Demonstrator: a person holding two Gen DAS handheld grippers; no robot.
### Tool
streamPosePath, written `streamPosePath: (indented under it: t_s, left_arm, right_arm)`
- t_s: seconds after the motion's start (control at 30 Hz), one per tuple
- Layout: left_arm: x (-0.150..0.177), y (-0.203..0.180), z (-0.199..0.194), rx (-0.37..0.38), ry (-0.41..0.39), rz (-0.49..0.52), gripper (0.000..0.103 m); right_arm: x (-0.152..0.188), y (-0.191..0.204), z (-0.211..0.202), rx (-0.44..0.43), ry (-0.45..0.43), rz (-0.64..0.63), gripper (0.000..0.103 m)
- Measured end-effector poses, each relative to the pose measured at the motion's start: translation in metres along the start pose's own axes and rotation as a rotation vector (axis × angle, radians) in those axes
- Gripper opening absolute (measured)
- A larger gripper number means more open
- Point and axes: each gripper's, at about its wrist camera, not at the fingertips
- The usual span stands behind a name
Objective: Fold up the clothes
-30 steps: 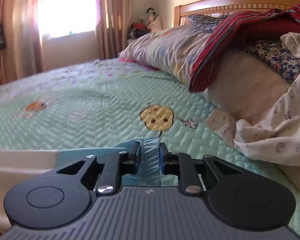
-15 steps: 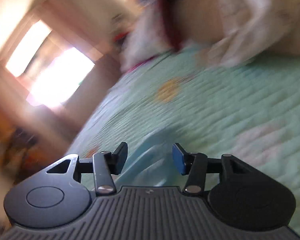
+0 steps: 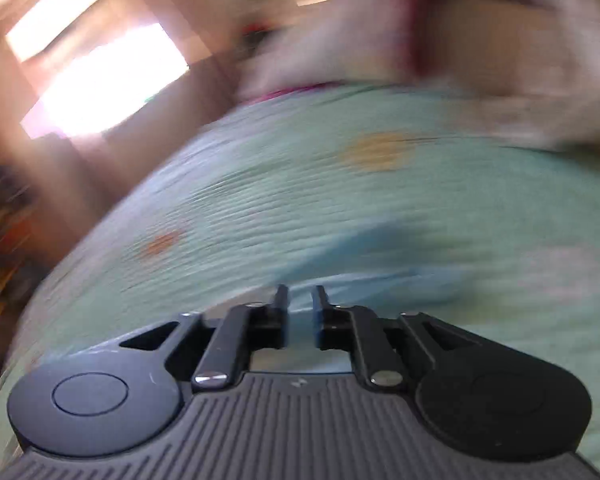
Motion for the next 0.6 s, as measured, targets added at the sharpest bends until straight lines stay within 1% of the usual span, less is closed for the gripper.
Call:
streamPosePath:
  t_s: [0.07, 0.13, 0.17, 0.2, 0.23, 0.27, 0.33, 0.37, 0.4, 0.43, 0.47, 0.5, 0.57, 0.6]
  left_arm:
    - [0.000, 0.002, -0.001, 0.008, -0.003, -0.015, 0.102]
    - [-0.001, 0.004, -0.001, 0.018, -0.006, -0.029, 0.102]
    - [0.000, 0.005, -0.002, 0.023, -0.009, -0.036, 0.102]
    - [0.000, 0.006, -0.002, 0.027, -0.012, -0.043, 0.102]
    - [0.000, 0.007, -0.002, 0.032, -0.015, -0.046, 0.102]
    - [0.000, 0.008, -0.003, 0.037, -0.015, -0.046, 0.102]
    - [0.000, 0.010, -0.003, 0.052, -0.017, -0.051, 0.102]
    - [0.000, 0.012, -0.004, 0.060, -0.017, -0.055, 0.102]
    - [-0.001, 0.013, -0.004, 0.068, -0.016, -0.061, 0.102]
    - [-0.001, 0.015, -0.004, 0.078, -0.018, -0.070, 0.102]
    - [-0.001, 0.017, -0.005, 0.088, -0.022, -0.082, 0.102]
    - [-0.001, 0.019, -0.005, 0.097, -0.025, -0.092, 0.102]
    - [-0.001, 0.022, -0.006, 0.112, -0.030, -0.108, 0.102]
    - [-0.001, 0.023, -0.006, 0.118, -0.030, -0.115, 0.102]
  right_arm:
    - [0.004, 0.041, 0.027, -0.118, 0.085, -0.079, 0.019]
    - [0.008, 0.078, 0.062, -0.201, 0.194, -0.134, 0.019]
    - [0.013, 0.095, 0.086, -0.218, 0.292, -0.161, 0.019]
    - [0.019, 0.106, 0.109, -0.218, 0.377, -0.180, 0.018]
    - [0.023, 0.113, 0.134, -0.165, 0.405, -0.216, 0.014]
    - [0.027, 0.120, 0.157, -0.113, 0.423, -0.251, 0.000]
    - [0.019, 0.122, 0.177, -0.033, 0.285, -0.267, 0.000]
    - [0.014, 0.122, 0.184, 0.017, 0.221, -0.271, 0.000]
    - [0.012, 0.123, 0.191, 0.082, 0.162, -0.302, 0.000]
    - [0.011, 0.121, 0.195, 0.091, 0.137, -0.295, 0.000]
    - [0.010, 0.118, 0.191, 0.080, 0.123, -0.249, 0.002]
    - [0.011, 0.117, 0.179, 0.060, 0.099, -0.214, 0.007]
    - [0.012, 0.114, 0.153, 0.017, 0.055, -0.145, 0.011]
    - [0.016, 0.109, 0.138, -0.033, 0.065, -0.128, 0.012]
Point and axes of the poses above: each gripper's, at about its wrist camera, not at the fingertips, and z roughly the way its jaws point, y to its left, x to its underside, and after that the axes turned 3 degrees about -z, right-handed
